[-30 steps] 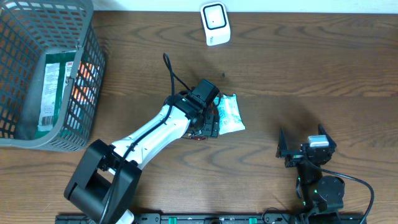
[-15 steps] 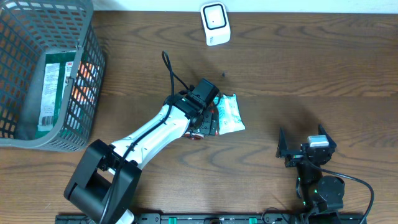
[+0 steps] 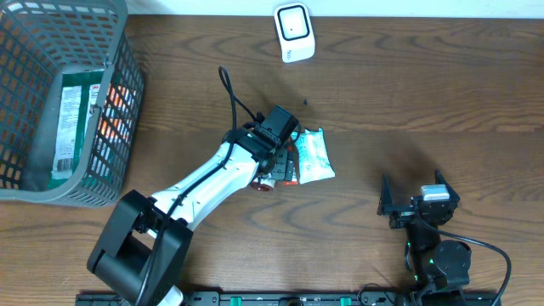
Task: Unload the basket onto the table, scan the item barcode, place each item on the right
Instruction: 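Carry the green-lidded jar to the table left of the Nescafe stick, then release the jar and move the left gripper back to the basket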
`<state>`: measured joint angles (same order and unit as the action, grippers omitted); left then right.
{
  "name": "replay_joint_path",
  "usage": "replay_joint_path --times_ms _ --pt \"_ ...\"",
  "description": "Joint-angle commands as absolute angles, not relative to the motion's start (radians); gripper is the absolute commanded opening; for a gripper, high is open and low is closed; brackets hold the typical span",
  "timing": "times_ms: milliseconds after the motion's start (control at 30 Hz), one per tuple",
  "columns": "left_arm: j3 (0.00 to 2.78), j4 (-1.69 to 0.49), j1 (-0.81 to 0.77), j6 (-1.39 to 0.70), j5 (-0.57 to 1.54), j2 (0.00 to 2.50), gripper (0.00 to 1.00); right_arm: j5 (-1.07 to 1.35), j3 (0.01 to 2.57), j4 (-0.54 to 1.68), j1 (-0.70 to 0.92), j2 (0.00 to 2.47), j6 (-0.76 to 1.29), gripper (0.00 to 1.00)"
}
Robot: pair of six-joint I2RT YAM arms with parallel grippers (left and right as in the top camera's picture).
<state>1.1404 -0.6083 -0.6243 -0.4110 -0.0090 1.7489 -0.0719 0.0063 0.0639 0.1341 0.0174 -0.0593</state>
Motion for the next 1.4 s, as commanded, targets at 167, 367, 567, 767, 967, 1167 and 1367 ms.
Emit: replay_joint_path --times_ms 167,367,567,767,967,1167,1367 --pt "1.166 -0.607 -0.612 -0.401 -0.058 1.73 0.88 -0.077 0.006 0.068 0.138 0.013 -0.061 0.99" --pt "1.166 -0.612 -0.598 -0.398 -0.065 1.73 0.88 -0.077 0.006 0.068 0.138 0.013 -0.061 0.99" --pt "1.167 -0.613 -0.578 -0.398 -0.064 1.727 0.88 -0.077 0.006 0.068 0.138 0.013 -0.061 0.99" --pt "1.232 -0.665 -0.529 -0.371 -0.064 1.671 0.88 -0.077 0.006 0.068 0.138 0.013 -0.061 0.99" --pt "1.385 -0.763 -0.418 -0.287 -0.065 1.542 0.88 -0.077 0.006 0.068 0.138 0.013 -0.061 0.99" --pt "1.651 -0.954 -0.2 -0.213 -0.065 1.513 0.88 -0.077 0.006 0.068 0.138 0.013 -0.061 0.99" --pt "1.798 -0.953 0.095 -0.211 -0.065 1.513 0.88 -0.077 0.006 0.068 0.138 0.013 -0.061 0.99"
